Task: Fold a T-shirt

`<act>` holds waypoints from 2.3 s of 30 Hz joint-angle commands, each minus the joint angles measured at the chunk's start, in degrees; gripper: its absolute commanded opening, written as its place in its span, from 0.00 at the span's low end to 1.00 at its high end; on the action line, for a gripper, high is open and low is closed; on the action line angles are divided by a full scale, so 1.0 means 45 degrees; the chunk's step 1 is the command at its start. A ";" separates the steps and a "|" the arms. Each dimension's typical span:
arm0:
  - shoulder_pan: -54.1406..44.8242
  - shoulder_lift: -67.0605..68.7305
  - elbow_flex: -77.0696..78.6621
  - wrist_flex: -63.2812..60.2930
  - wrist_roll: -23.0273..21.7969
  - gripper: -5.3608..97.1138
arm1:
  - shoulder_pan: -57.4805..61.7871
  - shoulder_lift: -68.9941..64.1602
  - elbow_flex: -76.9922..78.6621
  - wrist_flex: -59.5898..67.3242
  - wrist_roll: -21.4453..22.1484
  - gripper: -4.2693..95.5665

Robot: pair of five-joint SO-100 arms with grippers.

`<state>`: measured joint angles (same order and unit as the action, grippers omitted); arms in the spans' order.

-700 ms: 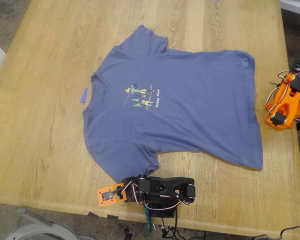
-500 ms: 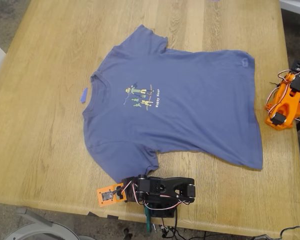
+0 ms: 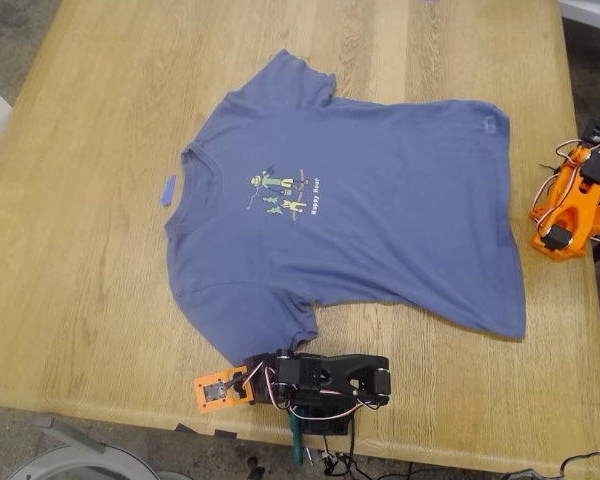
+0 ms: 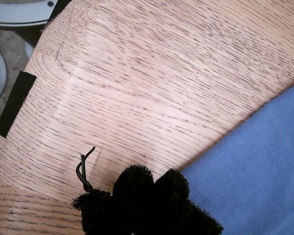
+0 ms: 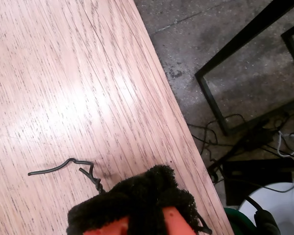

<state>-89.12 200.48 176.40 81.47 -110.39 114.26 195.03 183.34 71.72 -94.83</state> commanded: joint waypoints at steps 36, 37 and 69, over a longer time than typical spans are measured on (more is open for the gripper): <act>0.0117 0.1387 -0.0156 0.0078 0.0059 0.05 | 0.0625 0.0020 0.0879 0.0059 -0.0078 0.05; 0.0117 0.1387 -0.0156 0.0078 0.0059 0.05 | 0.0625 0.0020 0.0879 0.0059 -0.0078 0.05; 0.2266 0.1406 -0.0156 -0.2148 -0.3086 0.05 | 0.0391 0.0039 0.0820 -0.1016 -0.0156 0.14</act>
<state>-80.33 200.48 176.40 77.96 -120.50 114.52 194.59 183.34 69.70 -95.27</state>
